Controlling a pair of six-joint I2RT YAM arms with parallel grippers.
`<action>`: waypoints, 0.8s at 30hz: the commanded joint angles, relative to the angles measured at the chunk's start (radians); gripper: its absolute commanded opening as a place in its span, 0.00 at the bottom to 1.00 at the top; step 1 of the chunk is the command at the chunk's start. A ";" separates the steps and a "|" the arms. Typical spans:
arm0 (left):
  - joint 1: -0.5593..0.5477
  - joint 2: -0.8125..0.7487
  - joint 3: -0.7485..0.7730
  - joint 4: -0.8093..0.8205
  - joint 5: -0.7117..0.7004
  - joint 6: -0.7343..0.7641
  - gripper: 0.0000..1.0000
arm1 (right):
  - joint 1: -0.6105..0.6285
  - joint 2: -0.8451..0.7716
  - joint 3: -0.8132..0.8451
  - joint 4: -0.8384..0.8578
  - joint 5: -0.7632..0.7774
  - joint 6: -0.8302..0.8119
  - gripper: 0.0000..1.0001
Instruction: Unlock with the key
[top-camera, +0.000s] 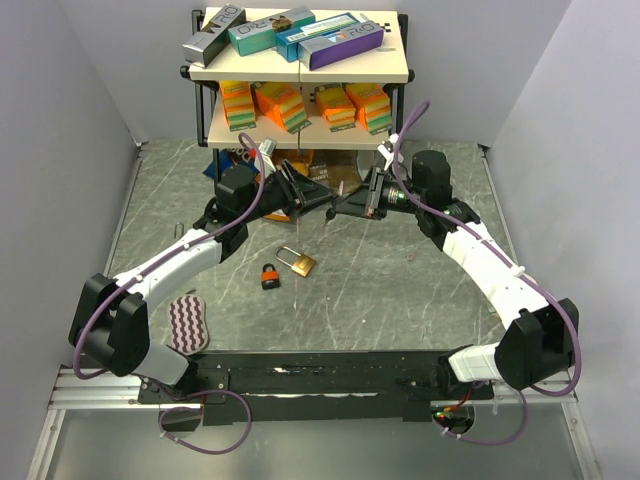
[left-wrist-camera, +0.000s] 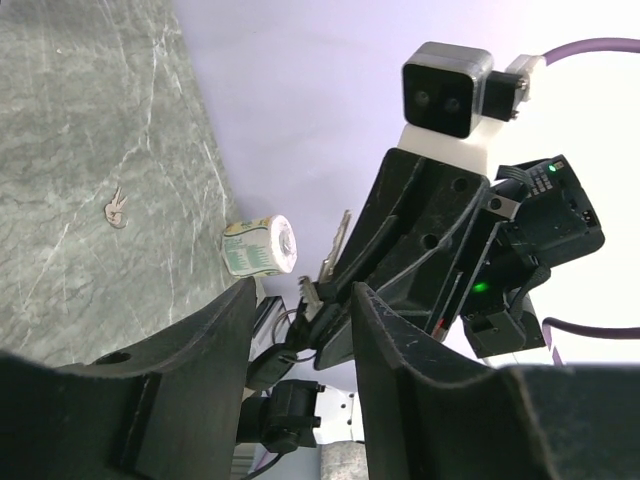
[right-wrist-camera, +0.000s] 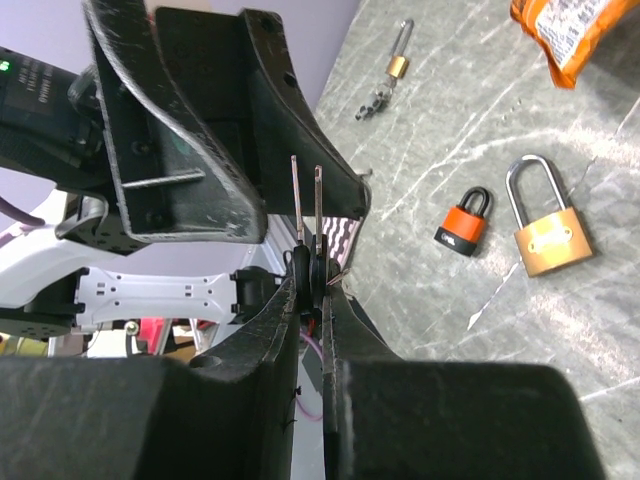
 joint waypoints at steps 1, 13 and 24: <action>0.003 -0.030 0.003 0.058 0.008 -0.004 0.47 | -0.008 -0.040 -0.005 0.056 -0.024 0.017 0.00; 0.001 -0.002 0.016 0.074 -0.009 -0.004 0.28 | -0.008 -0.022 0.000 0.058 -0.055 0.022 0.00; 0.007 -0.011 0.035 0.016 0.019 0.078 0.01 | -0.026 -0.078 0.032 -0.046 0.038 -0.076 0.50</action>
